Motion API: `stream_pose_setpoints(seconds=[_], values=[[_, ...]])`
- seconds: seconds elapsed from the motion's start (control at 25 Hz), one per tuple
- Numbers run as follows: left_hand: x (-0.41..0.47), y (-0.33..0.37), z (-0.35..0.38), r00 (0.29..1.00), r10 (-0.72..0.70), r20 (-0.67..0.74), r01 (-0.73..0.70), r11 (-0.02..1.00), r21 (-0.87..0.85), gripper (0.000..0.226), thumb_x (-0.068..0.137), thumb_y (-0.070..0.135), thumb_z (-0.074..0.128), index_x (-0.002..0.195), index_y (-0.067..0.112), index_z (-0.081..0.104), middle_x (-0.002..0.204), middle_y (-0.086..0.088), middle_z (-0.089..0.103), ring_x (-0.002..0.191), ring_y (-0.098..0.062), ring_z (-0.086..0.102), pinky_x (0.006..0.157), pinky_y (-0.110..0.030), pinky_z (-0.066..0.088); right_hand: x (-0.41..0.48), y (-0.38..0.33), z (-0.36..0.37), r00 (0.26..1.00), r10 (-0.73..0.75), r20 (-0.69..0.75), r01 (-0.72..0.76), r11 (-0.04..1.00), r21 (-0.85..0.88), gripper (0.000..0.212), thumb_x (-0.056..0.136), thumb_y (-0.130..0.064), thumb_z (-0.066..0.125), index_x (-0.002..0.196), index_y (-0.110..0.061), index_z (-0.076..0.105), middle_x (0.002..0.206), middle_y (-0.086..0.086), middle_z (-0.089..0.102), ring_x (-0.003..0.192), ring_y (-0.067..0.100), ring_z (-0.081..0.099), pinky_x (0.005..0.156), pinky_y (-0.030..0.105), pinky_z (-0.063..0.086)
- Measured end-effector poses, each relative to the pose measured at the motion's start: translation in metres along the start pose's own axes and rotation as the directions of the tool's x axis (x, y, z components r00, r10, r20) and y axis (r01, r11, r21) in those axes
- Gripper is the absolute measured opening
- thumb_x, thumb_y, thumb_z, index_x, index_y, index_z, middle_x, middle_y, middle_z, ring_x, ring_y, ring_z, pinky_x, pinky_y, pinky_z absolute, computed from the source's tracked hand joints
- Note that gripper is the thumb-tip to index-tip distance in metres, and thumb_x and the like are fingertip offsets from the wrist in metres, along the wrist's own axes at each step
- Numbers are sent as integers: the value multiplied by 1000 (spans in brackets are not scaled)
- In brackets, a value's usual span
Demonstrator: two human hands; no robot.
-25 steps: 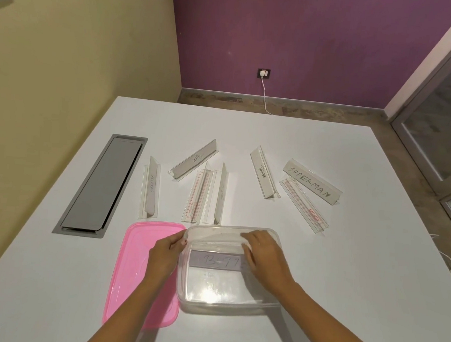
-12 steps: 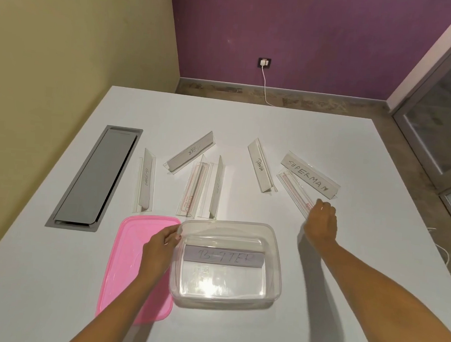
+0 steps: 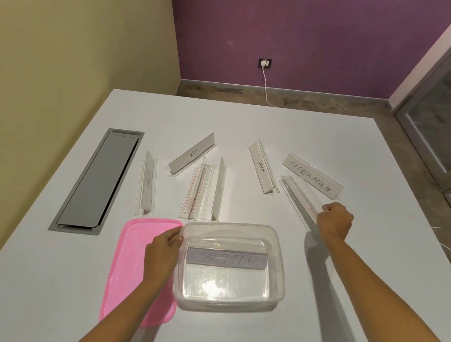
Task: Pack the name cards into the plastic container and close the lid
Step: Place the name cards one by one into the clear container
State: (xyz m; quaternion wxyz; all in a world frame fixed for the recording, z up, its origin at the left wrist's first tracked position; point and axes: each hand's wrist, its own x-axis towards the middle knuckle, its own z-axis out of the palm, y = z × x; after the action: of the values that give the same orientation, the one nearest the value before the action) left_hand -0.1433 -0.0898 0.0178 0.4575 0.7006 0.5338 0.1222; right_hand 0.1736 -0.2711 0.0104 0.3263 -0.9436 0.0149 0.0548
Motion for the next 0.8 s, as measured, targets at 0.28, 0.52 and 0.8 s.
stream_pose_setpoints(seconds=[0.28, 0.52, 0.8], values=[[-7, 51, 2, 934, 345, -96, -351, 935, -49, 32, 97, 11, 43, 123, 20, 60, 100, 7, 68, 91, -8, 65, 87, -22, 49, -37, -8, -56, 883, 155, 443, -397, 749, 530, 26, 87, 14, 46, 101, 4, 65, 74, 9, 58, 57, 17, 47, 55, 22, 47], [5, 89, -3, 928, 351, 123, -315, 918, -240, 38, 95, 24, 52, 132, 23, 49, 125, 15, 56, 104, 0, 57, 84, -8, 41, -81, -22, -75, 519, -17, 855, -644, 650, 404, 35, 90, 16, 28, 101, 10, 61, 72, 10, 55, 55, 14, 49, 47, 16, 50], [-6, 66, -9, 980, 150, 134, -113, 961, -253, 20, 89, 30, 61, 108, 28, 60, 80, 6, 75, 93, -17, 68, 77, -28, 46, -113, -29, -47, 634, 13, 774, -474, 797, 374, 21, 91, -5, 56, 105, 6, 67, 82, 10, 65, 63, 13, 56, 57, 19, 53]])
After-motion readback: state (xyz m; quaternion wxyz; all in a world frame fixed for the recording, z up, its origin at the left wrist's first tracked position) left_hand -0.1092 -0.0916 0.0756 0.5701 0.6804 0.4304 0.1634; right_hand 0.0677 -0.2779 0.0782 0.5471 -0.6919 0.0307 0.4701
